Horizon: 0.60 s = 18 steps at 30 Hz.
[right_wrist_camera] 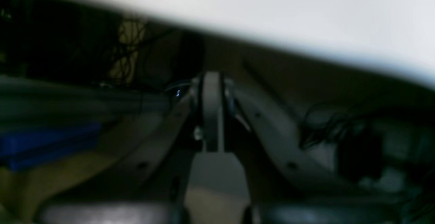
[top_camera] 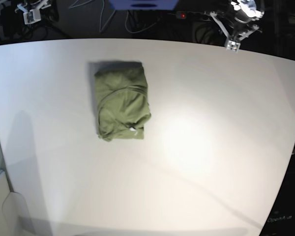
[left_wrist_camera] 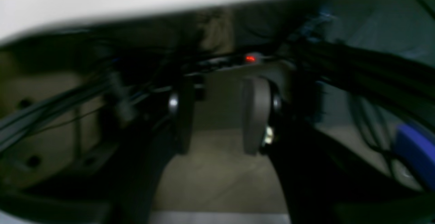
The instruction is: Fold the T-shirt properly
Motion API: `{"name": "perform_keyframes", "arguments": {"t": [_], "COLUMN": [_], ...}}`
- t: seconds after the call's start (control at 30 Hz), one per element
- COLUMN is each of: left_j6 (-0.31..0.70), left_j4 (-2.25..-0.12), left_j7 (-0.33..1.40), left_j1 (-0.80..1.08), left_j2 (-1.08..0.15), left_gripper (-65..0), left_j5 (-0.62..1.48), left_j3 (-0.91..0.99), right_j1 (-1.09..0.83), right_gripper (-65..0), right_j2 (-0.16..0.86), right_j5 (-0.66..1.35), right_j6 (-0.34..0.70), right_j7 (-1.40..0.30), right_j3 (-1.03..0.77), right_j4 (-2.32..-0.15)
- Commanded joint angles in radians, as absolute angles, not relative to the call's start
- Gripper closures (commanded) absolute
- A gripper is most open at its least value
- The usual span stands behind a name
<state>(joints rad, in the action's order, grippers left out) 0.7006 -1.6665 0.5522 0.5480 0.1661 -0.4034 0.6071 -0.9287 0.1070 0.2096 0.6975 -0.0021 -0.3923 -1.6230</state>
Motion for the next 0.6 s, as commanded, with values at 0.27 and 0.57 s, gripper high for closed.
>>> {"name": "perform_keyframes", "arguments": {"t": [0.27,0.57], "left_j6": [0.698,0.698], "left_j4": [-1.107,-0.337], "left_j7": [0.033,-0.236], "left_j1": [0.493,0.232], "left_j2": [0.157,-0.05], "left_gripper": [-22.5,-22.5], "left_j5": [-0.41,-0.604], "left_j3": [0.742,0.921], "right_j1": [-0.707,-0.265], "right_gripper": [-0.1,-0.1], "right_j2": [0.104,0.213], "right_j5": [0.008,-0.254], "right_j6": [0.698,0.519], "right_j7": [0.375,0.737], "right_j3": [-0.403,-0.395], "right_j4": [-0.891,0.0]}}
